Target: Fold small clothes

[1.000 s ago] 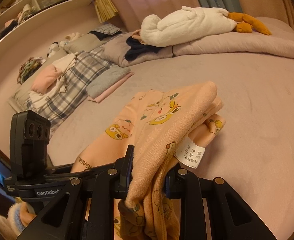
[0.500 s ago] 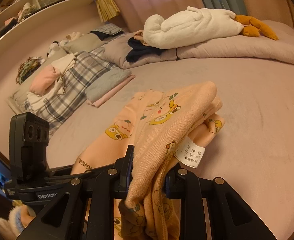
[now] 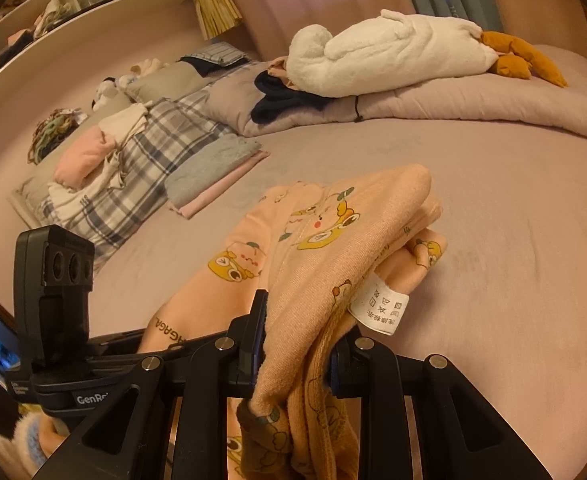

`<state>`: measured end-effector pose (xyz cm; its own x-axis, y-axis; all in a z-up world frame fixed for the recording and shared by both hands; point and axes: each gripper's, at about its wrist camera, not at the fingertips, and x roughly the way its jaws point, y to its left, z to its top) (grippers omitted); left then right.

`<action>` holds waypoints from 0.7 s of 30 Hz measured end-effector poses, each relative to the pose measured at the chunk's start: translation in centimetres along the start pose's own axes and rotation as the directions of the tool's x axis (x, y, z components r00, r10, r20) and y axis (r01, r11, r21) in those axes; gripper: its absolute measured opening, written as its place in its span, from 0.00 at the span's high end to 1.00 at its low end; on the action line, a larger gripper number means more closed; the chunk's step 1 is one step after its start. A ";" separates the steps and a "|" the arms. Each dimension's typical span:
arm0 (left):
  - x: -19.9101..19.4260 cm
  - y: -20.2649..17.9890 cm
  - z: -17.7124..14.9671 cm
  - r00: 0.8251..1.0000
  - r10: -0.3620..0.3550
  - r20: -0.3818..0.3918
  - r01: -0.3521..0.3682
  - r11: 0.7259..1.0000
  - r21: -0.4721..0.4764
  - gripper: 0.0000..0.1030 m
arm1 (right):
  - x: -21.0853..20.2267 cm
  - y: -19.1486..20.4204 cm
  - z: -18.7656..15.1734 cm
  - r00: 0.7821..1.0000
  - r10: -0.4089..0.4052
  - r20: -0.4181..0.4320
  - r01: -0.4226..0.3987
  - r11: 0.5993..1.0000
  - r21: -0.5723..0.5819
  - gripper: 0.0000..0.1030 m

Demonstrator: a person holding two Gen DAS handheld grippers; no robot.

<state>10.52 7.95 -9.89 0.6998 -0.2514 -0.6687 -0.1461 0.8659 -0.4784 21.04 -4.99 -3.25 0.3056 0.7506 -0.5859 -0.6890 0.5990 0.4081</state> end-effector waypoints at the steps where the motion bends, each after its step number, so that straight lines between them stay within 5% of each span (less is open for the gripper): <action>1: 0.1 0.1 0.1 1.000 0.001 -0.001 -0.001 1.000 0.000 0.67 | 0.2 -0.1 0.2 1.000 -0.002 -0.004 0.002 1.000 -0.003 0.75; 21: 2.0 1.3 2.6 1.000 0.027 0.007 -0.027 1.000 0.015 0.67 | 2.3 -0.6 2.1 1.000 -0.015 -0.001 0.015 1.000 -0.018 0.75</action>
<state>13.57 9.71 -10.34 0.7003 -0.2250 -0.6774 -0.1547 0.8786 -0.4518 23.58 -3.05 -3.35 0.3150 0.7411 -0.5930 -0.6959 0.6051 0.3866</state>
